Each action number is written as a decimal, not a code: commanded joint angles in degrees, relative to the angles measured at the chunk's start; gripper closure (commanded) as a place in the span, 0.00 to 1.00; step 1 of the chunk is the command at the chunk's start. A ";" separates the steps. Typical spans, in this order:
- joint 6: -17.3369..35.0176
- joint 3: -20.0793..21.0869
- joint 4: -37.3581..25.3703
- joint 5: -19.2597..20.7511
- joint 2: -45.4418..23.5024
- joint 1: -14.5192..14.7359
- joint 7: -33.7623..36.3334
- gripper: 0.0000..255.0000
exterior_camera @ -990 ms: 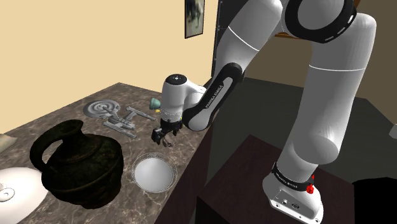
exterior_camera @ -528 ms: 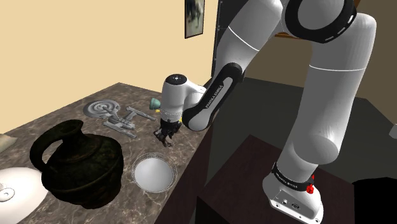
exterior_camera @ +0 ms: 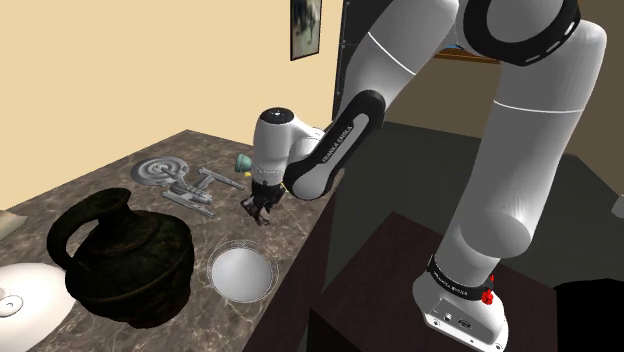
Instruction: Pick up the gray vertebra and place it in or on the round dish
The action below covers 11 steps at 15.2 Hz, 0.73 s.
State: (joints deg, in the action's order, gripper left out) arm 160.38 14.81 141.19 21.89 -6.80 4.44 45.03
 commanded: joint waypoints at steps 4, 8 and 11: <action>-3.57 1.38 -0.20 -5.13 3.77 -0.55 -4.15 1.00; -6.48 1.81 -0.64 -8.41 6.55 -0.52 -6.81 1.00; -8.75 1.92 -1.15 -10.46 8.50 -0.37 -8.50 1.00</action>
State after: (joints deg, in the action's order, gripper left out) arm 152.38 16.69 140.07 12.19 0.92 4.02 37.14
